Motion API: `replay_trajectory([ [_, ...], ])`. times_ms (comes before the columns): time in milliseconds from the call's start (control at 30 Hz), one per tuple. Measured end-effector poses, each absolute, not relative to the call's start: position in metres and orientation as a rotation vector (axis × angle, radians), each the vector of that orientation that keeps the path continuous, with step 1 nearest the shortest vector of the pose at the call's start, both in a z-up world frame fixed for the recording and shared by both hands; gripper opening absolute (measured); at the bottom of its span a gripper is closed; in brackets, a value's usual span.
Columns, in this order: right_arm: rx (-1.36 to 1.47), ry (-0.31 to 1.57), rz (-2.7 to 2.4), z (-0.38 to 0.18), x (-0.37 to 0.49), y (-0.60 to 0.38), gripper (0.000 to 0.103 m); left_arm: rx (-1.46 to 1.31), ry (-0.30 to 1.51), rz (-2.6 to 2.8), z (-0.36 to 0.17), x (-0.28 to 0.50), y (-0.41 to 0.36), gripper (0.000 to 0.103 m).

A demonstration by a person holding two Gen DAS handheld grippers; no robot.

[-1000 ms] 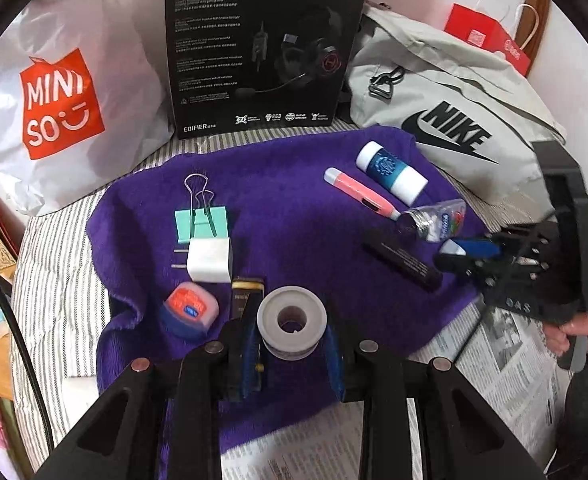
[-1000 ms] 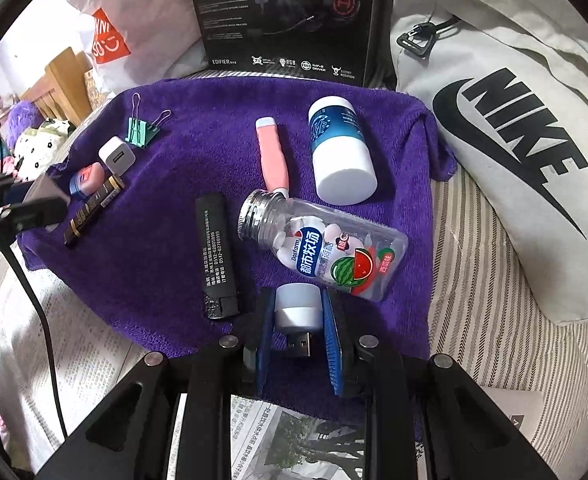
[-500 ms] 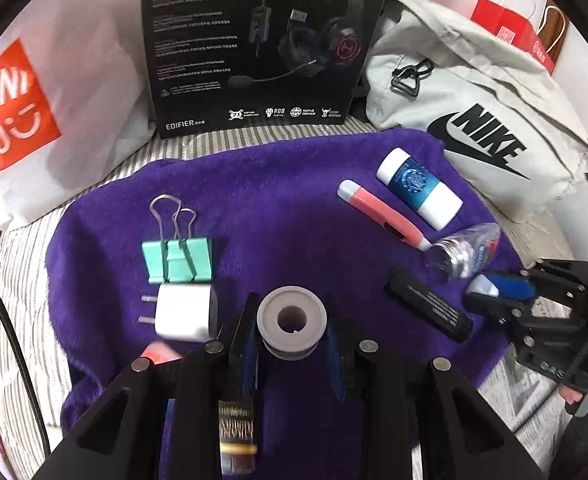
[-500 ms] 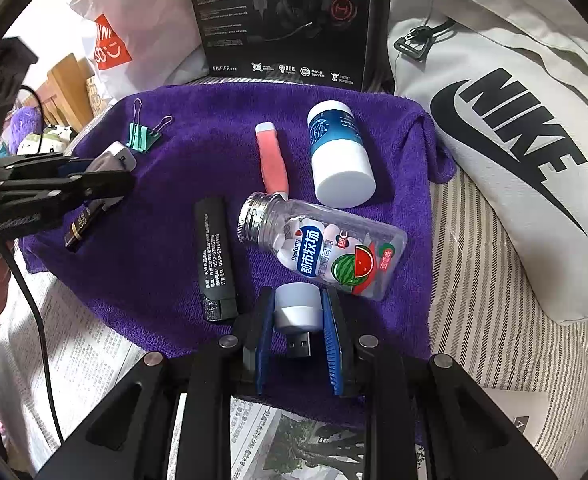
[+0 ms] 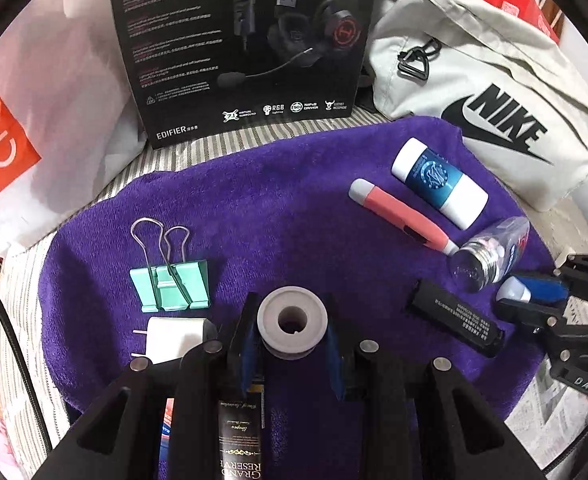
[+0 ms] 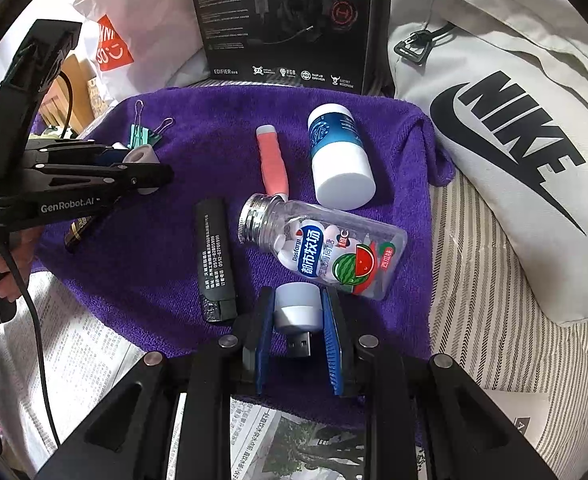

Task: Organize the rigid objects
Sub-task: 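Carry the tape roll and USB plug over the purple towel, then lower tape roll and plug onto the towel and open both grippers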

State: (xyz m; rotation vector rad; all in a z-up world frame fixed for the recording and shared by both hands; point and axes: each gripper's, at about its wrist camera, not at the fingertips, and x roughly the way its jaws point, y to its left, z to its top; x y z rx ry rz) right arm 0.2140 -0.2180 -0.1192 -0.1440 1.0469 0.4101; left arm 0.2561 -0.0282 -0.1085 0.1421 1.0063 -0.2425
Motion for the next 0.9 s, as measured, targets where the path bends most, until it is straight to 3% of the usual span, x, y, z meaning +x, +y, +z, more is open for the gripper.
replay_trajectory([
  [433, -0.122, 1.088, 0.44, -0.116, 0.216, -0.223, 0.026, 0.158, 1.025, -0.259, -0.109, 0.236, -0.034, 0.054],
  [700, -0.139, 1.106, 0.409, -0.106, 0.207, -0.227, 0.037, 0.107, 1.033, -0.281, -0.097, 0.222, -0.03, 0.062],
  [767, -0.127, 1.107, 0.406, -0.102, 0.204, -0.23, 0.038, 0.108, 1.027, -0.278, -0.092, 0.216, -0.029, 0.07],
  [900, -0.097, 1.088, 0.382, -0.091, 0.191, -0.239, 0.043, 0.11, 1.004, -0.269, -0.079, 0.197, -0.029, 0.077],
])
